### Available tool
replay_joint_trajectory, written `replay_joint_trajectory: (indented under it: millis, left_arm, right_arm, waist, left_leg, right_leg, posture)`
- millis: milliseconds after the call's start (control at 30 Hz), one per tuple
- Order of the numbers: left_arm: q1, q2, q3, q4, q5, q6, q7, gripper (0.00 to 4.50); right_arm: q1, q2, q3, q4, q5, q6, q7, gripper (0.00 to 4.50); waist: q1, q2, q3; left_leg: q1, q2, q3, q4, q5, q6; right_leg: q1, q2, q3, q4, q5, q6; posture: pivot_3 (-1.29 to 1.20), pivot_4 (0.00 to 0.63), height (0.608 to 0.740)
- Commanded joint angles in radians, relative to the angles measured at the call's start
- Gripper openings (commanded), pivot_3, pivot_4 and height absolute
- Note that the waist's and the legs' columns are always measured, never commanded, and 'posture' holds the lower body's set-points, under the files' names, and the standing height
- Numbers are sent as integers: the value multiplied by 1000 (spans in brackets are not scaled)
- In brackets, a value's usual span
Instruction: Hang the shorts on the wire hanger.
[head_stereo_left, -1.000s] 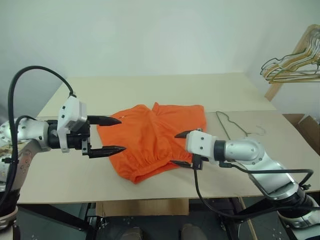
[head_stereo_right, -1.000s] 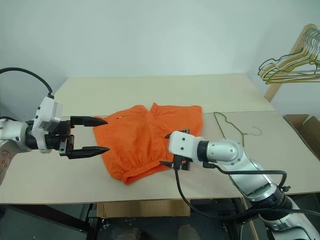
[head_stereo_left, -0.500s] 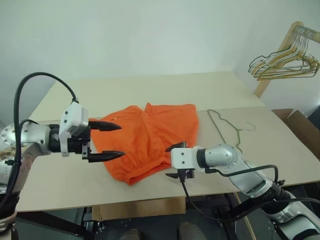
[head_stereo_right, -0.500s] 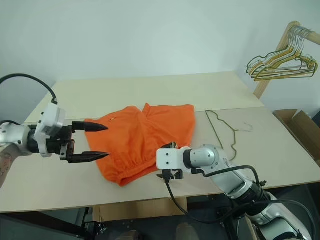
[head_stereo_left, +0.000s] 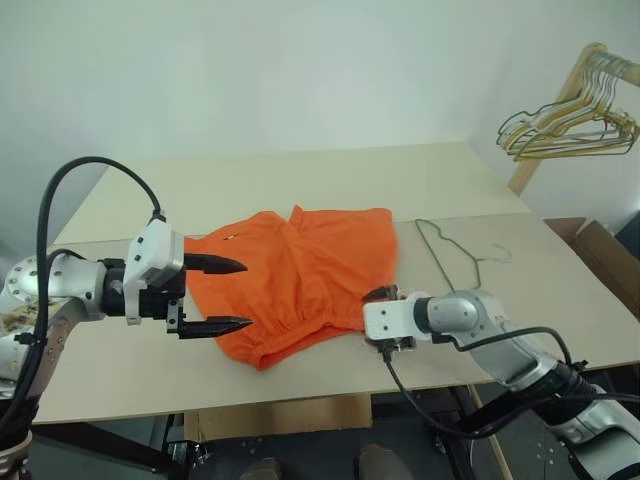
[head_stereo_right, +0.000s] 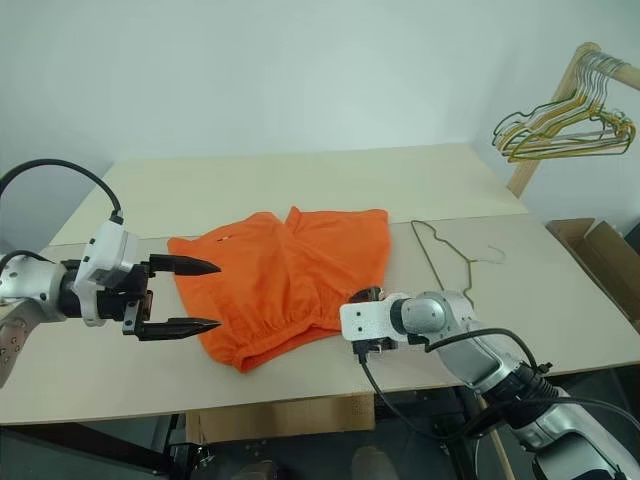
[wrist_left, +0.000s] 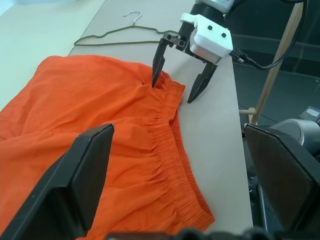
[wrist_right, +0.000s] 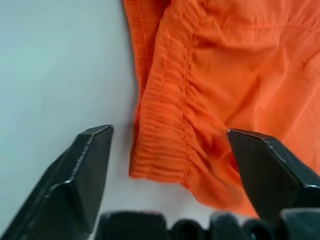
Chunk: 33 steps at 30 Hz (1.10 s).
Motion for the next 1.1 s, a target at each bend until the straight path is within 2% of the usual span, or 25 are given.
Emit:
replay_joint_trajectory:
  millis: [33, 267, 333, 600, 767, 833, 933, 1100]
  left_arm:
    - [2, 4, 24, -18, -3, -18, 5, 4500]
    - [15, 2, 26, -24, -5, -17, 10, 4500]
    - [18, 1, 24, -25, -5, -18, 11, 4500]
    - [8, -2, 7, -9, 6, -32, 4, 4500]
    - [1, -9, -8, -9, 12, -38, 6, 4500]
    - [-1, -10, -12, -9, 12, -39, 5, 4500]
    - [-4, -11, -16, -9, 13, -39, 3, 4500]
    - [-15, -11, -20, -7, 15, -34, -3, 4500]
  right_arm:
    - [-14, 17, -32, 15, -35, -50, -21, 2966]
    - [7, 27, -68, 6, -34, -65, -14, 492]
    - [23, 13, -83, 6, -30, -83, -9, 9]
    - [39, -89, -172, 121, 24, -288, 26, 9]
    - [5, -91, -194, 190, 15, -344, 31, 9]
    - [-22, -102, -186, 259, -31, -417, 1, 9]
    - [-127, -92, -170, 444, -149, -571, -141, 9]
    - [-195, -82, -172, 568, -159, -668, -170, 9]
  waist:
    - [0, 0, 0]
    - [1, 0, 0]
    - [3, 0, 0]
    - [2, 0, 0]
    - [-9, 0, 0]
    - [-15, 0, 0]
    - [-27, 0, 0]
    - [-43, 0, 0]
  left_leg:
    - [0, 0, 0, 0, 0, 0]
    - [0, 0, 0, 0, 0, 0]
    - [0, 0, 0, 0, 0, 0]
    - [1, 0, 0, 0, 0, 0]
    - [1, 0, 0, 0, 0, 0]
    - [1, 0, 0, 0, 0, 0]
    - [2, -1, 1, 0, 0, 0]
    - [4, 0, 3, -1, 0, 0]
  right_leg:
    - [0, 0, 0, 0, 0, 0]
    - [0, 0, 0, 0, 0, 0]
    - [0, 0, 0, 0, 0, 0]
    - [1, -1, 0, 0, 0, 0]
    - [2, 0, 1, 0, 0, 0]
    - [2, 0, 1, 0, 0, 0]
    - [3, 0, 1, 0, 0, 0]
    - [3, 0, 3, 0, 0, 0]
  posture:
    - [-160, 0, 740]
    - [-166, 1, 740]
    - [-169, 3, 740]
    - [-184, 5, 740]
    - [-187, 4, 740]
    - [-187, 4, 740]
    - [-193, 5, 740]
    - [-194, 9, 740]
